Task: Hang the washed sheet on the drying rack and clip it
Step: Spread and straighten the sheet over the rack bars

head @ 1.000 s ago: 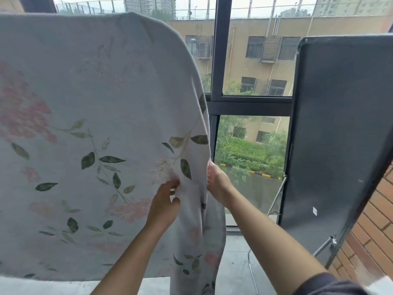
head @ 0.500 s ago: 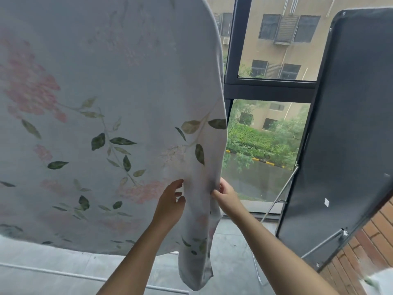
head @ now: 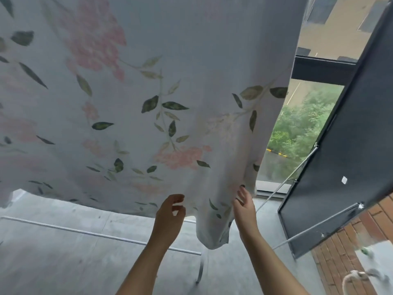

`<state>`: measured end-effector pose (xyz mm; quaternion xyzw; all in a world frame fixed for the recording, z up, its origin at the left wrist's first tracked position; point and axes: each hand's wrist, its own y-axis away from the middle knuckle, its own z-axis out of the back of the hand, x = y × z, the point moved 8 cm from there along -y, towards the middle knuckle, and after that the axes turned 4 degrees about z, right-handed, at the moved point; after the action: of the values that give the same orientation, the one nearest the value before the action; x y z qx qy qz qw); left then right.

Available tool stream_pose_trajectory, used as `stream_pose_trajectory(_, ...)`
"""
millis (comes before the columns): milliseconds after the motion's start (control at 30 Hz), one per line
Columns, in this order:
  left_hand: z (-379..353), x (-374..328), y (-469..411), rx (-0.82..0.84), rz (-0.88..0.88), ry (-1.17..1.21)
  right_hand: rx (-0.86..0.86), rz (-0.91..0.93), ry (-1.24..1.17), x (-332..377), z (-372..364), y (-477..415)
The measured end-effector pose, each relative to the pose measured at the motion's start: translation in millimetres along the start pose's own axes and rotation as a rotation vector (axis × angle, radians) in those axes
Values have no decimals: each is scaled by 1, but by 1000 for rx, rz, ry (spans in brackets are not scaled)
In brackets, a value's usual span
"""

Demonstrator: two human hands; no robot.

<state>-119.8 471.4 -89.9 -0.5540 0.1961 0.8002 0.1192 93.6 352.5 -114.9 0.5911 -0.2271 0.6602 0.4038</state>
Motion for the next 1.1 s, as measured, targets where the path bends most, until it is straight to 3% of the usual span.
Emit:
stream_pose_trajectory(233,80,64,12,13,55,-56,-58,-111,108,-37,-64,50)
stream_pose_trajectory(533,59,156,-31,275,96,-324,-166,-546,114,-176,-60,46)
stream_pose_trajectory(700,-18,203,-64,442,71,-465,-222,-675,49,-265,-39,21)
stream_pose_trajectory(900,-145,246,-97,545,81,-544,-197,-644,26,-335,-7,-61)
stream_pose_trajectory(1000,-206,251,-121,480,92,-508,-132,-531,42,-363,5,-122)
stream_pose_trajectory(1100,-244,243,-135,311,75,-458,-53,-358,13,-366,7,-179)
